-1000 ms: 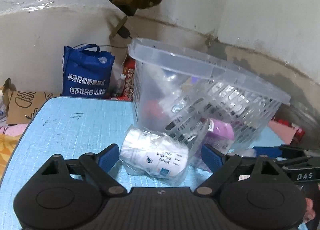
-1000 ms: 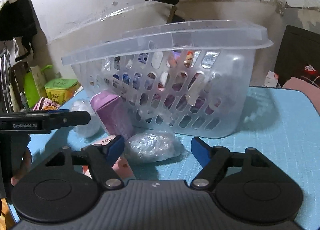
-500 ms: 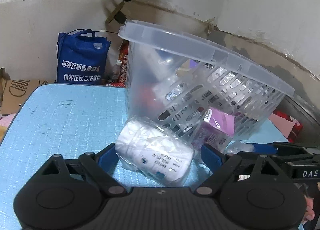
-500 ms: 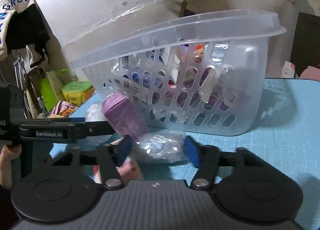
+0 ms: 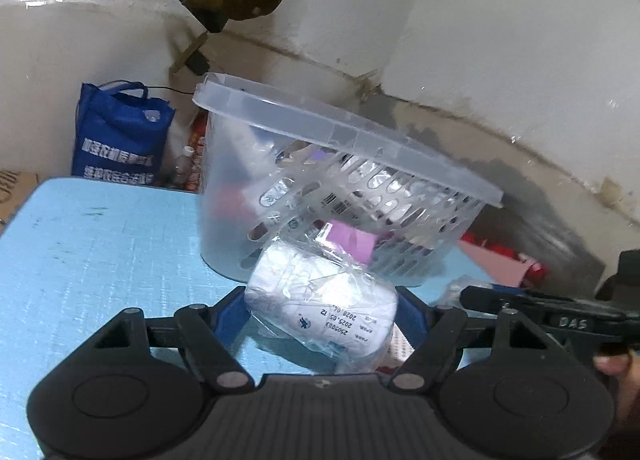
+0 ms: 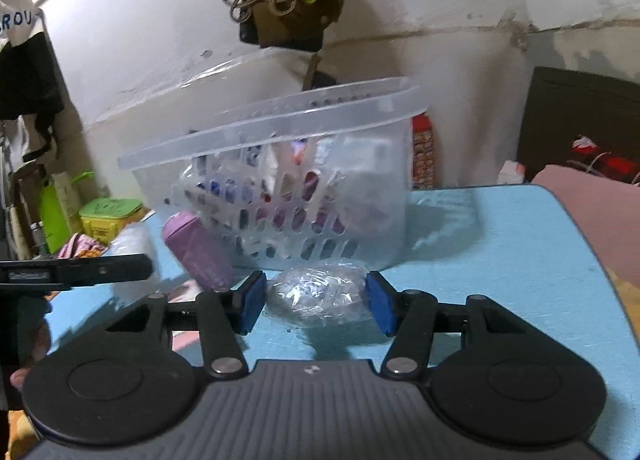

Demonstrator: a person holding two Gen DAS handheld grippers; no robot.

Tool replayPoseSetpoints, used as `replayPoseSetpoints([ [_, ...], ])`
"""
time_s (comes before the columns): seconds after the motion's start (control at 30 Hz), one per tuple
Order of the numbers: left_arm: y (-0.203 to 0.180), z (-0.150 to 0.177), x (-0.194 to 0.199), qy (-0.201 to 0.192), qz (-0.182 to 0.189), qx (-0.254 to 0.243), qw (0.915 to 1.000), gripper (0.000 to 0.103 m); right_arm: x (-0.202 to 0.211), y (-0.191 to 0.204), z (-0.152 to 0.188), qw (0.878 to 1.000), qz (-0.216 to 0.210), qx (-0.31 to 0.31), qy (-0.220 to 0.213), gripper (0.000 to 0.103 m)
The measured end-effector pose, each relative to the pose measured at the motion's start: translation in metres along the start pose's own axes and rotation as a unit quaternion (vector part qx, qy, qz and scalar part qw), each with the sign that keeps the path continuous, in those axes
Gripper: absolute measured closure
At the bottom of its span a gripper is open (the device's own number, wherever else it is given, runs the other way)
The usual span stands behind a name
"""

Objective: Organize objects
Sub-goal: 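Grasp the silver-item bag with the right gripper while the left grasps the white bottle pack, then lift both items into the clear basket and open both grippers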

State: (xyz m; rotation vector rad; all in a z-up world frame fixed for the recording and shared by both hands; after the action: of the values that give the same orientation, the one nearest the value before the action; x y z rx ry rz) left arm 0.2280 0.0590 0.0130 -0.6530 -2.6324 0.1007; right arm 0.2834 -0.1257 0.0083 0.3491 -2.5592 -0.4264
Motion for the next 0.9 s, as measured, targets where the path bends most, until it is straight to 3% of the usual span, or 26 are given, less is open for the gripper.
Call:
replayPoseSetpoints([
  [0.17,0.008,0.003,0.007,-0.019,0.002,0.027,0.9994,0.024,0.002,0.006,0.0,0.999,0.02,0.019,-0.027,0.045],
  [0.47,0.011,0.003,0.011,-0.035,0.001,0.034,0.9988,0.024,0.019,0.012,0.003,0.995,0.031,0.046,-0.084,0.045],
  [0.9,0.013,0.005,0.014,-0.042,0.001,0.038,0.9984,0.024,0.024,0.013,0.003,0.994,0.028,0.05,-0.097,0.045],
])
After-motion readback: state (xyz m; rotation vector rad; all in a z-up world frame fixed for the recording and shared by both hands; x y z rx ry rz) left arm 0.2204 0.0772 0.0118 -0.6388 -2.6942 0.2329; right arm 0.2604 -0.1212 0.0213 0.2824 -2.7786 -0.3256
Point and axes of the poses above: each gripper's, at about its wrist camera, not at the fingertips, and x roughly against the way its jaws point, y to its left, z to its underside, the point moved 4 cm from there along -x, roughly the way its jaws point, and after that the axes turned 14 degrees about -x, right-handed, at the moved point
